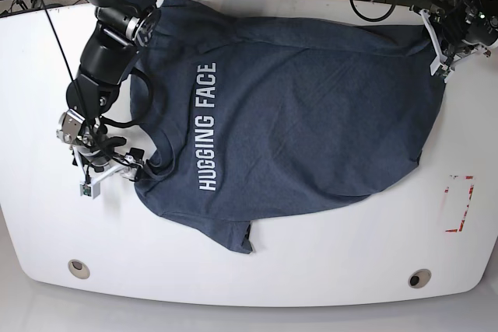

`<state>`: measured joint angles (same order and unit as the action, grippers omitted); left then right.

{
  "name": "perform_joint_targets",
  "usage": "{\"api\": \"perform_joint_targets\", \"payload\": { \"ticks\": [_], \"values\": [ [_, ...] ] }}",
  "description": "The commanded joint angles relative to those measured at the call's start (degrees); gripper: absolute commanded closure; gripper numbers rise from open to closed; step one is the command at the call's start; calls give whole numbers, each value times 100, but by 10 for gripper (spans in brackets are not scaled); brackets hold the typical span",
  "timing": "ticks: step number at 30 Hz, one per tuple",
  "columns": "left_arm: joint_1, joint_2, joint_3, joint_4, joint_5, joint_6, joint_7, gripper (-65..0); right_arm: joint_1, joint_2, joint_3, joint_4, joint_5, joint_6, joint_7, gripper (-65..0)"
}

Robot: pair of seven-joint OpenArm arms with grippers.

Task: Fold the T-shirt properly
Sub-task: 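Grasp the shirt's side lower down with the right gripper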

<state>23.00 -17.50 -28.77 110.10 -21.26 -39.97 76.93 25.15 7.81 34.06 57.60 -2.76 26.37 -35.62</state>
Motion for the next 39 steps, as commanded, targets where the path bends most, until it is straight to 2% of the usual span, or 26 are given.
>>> {"api": "perform_joint_targets", "payload": {
  "ticks": [1,11,22,32,38,39],
  "values": [
    [-10,-83,-37,97,-6,-3,-22,-218,127,164,-9,257,87,14,67,-545],
    [-10,-92,-46,97,-6,-3,-22,-218,215,146,-9,266,149,49,14,-545],
    [-10,-92,-46,88,-6,-3,-31,-218,540,-267,-9,222,114,49,-74,-545],
    [-10,-92,-46,88,-6,-3,-31,-218,716,-267,-9,-938,105,22,498,-545],
    [-10,-92,-54,97,-6,-3,-31,-218,707,-258,-9,-1105,105,22,630,-542],
    [-10,-92,-54,97,-6,-3,-31,-218,699,-258,-9,-1105,105,22,630,-526]
  ]
}}
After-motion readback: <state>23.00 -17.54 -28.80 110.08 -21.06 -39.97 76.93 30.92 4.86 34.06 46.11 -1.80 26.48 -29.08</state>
